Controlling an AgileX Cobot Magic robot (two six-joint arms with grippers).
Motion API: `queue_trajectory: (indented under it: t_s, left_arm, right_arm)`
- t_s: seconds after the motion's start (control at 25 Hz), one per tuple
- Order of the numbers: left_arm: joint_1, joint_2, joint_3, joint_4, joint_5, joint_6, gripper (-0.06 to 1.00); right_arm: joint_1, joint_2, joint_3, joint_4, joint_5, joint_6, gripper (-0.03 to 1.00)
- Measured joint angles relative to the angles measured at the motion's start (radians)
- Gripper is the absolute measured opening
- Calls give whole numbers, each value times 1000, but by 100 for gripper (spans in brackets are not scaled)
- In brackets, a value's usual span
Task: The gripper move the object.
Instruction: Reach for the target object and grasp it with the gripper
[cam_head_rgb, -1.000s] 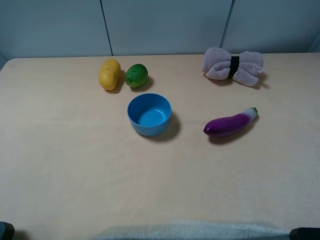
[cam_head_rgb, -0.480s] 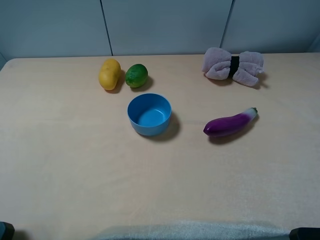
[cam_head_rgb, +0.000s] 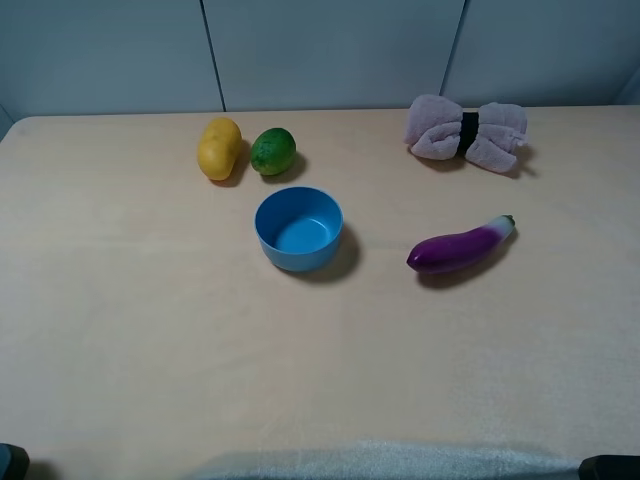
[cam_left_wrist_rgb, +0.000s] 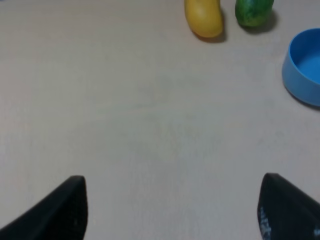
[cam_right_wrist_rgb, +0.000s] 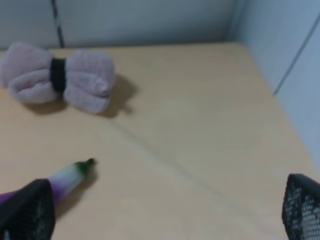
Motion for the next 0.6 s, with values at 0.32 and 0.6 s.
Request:
queue_trajectory:
  t_s: [0.32,0.6]
  left_arm:
    - [0,0,0,0,0,0,77]
    - [0,0,0,0,0,0,77]
  right_arm:
    - [0,397,-92,193,-3,-1,69]
    - [0,590,-95,272,-73,-60,69]
